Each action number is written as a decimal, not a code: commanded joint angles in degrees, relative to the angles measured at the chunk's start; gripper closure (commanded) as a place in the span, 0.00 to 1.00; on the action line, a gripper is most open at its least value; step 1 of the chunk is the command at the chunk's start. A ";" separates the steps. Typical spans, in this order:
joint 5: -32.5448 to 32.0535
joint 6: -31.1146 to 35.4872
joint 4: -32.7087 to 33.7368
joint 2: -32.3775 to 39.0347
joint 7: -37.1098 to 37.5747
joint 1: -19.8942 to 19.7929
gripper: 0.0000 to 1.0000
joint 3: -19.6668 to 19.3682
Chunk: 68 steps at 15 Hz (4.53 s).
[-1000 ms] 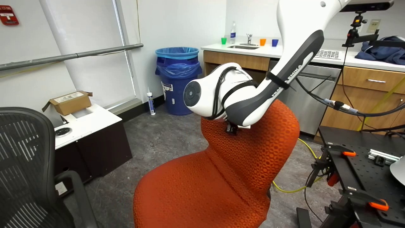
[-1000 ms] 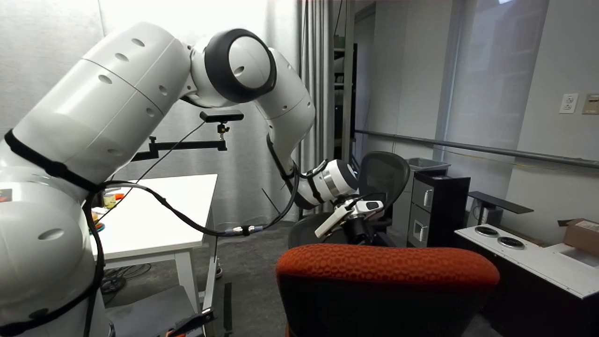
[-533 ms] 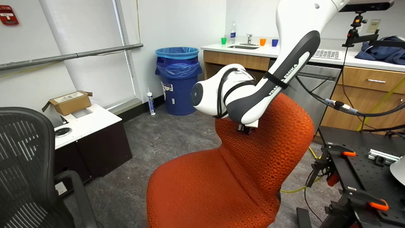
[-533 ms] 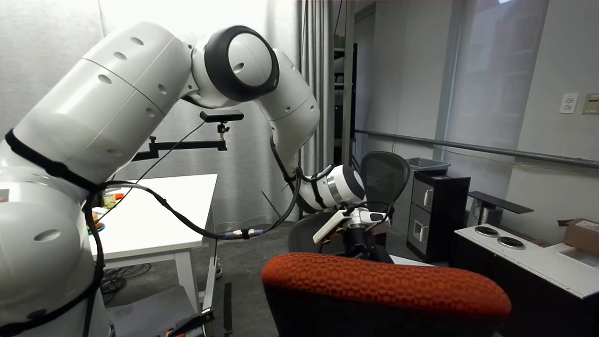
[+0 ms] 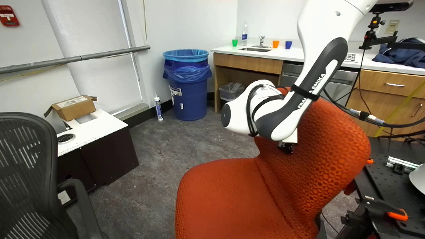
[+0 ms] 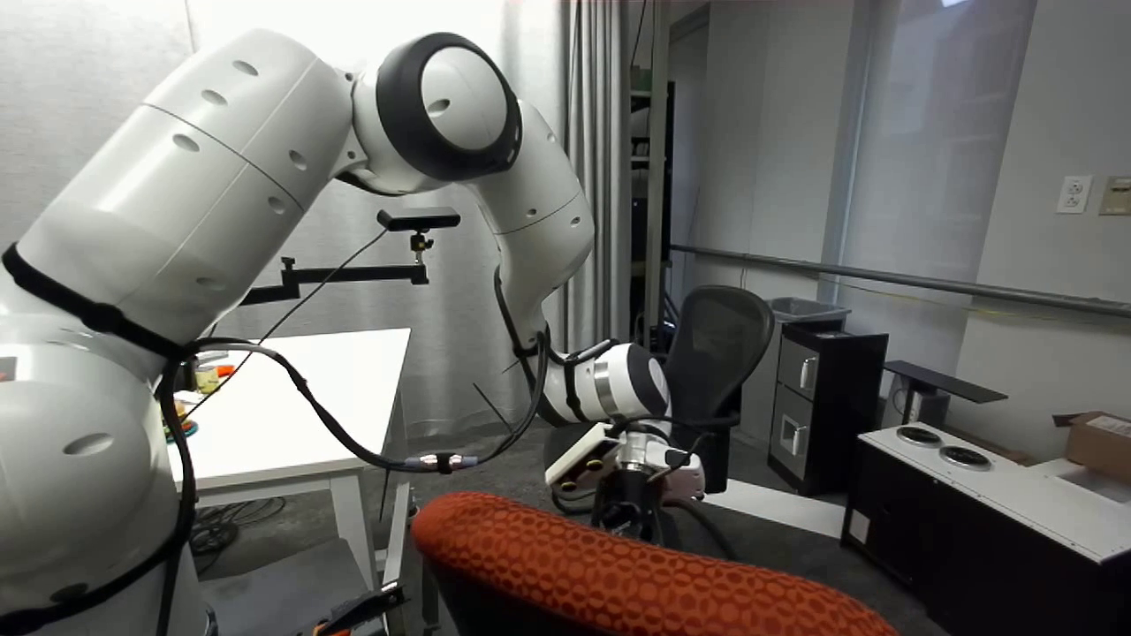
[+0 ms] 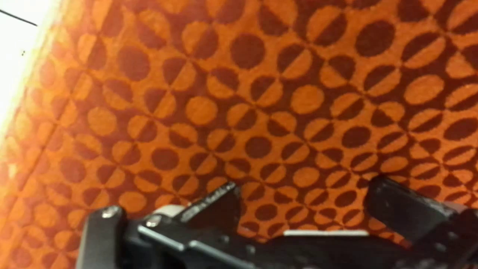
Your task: Push the orange chair back and forth
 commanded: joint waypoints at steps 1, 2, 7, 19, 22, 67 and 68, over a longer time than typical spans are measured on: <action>3.62 -3.30 -7.37 -3.65 0.18 -0.48 0.00 -0.01; 4.15 -3.50 -8.25 -4.04 -0.03 -0.52 0.00 0.09; 4.71 -1.59 -8.50 -7.65 0.51 -0.36 0.00 0.59; 3.88 -0.72 -8.26 -28.92 1.29 0.11 0.00 4.54; 4.83 -2.06 -12.37 -34.81 1.18 0.09 0.00 6.24; 14.84 7.61 -29.51 -28.29 1.10 -1.31 1.00 12.49; 13.50 7.78 -28.01 -27.46 1.61 -1.21 1.00 12.23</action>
